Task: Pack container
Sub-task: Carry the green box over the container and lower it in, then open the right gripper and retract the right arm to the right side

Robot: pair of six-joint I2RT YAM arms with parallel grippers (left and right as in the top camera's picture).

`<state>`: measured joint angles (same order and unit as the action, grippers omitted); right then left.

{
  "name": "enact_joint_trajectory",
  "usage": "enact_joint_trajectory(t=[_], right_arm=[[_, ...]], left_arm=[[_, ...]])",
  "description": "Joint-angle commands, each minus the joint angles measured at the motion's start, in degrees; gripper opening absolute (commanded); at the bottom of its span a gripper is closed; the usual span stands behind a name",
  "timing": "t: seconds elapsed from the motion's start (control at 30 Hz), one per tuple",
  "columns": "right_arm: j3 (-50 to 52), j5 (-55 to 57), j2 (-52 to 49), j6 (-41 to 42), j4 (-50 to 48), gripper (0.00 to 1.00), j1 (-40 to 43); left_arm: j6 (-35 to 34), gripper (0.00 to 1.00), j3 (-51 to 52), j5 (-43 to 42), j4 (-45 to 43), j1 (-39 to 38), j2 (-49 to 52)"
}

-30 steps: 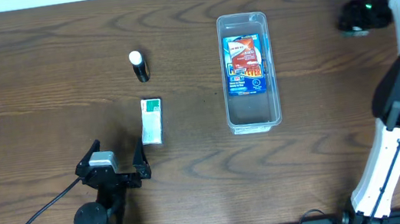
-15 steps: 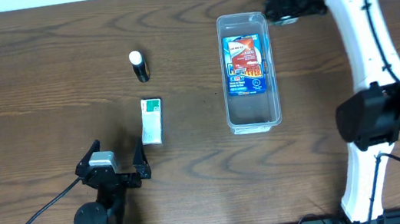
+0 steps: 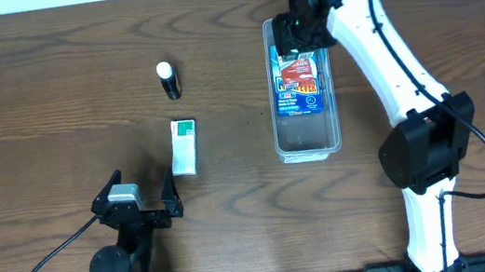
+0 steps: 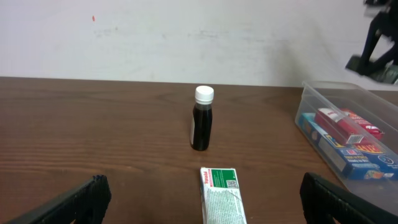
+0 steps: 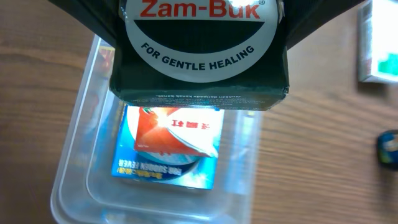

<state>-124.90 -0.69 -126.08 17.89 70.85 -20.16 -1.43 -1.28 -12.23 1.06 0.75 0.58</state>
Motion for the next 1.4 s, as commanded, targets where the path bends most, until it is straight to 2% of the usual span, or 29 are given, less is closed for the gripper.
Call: enact_joint_trajectory(t=[0.0,0.6,0.73,1.0,1.17,1.37], right_arm=[[3.9,3.9,0.3,4.7,-1.6,0.63,-0.1],[14.8,4.3,0.3,6.7,-13.5,0.64,-0.1],[15.0,4.3,0.3,6.7,-13.7,0.65,-0.2],[15.0,4.3,0.3,6.5,-15.1,0.75,-0.2],[14.8,4.2,0.3,6.3,-16.0,0.75,-0.2],[10.3,-1.6,3.5,5.1,-15.6,0.79,0.6]], left_arm=[[0.6,0.98,1.0,-0.6,1.8,0.3,-0.3],[0.5,0.98,1.0,-0.6,1.8,0.3,-0.3],[0.5,0.98,1.0,-0.6,1.8,0.3,-0.3],[0.5,0.98,1.0,-0.6,1.8,0.3,-0.3],[0.6,0.98,1.0,-0.6,1.8,0.3,-0.3],[0.6,0.98,1.0,-0.6,1.8,0.3,-0.3]])
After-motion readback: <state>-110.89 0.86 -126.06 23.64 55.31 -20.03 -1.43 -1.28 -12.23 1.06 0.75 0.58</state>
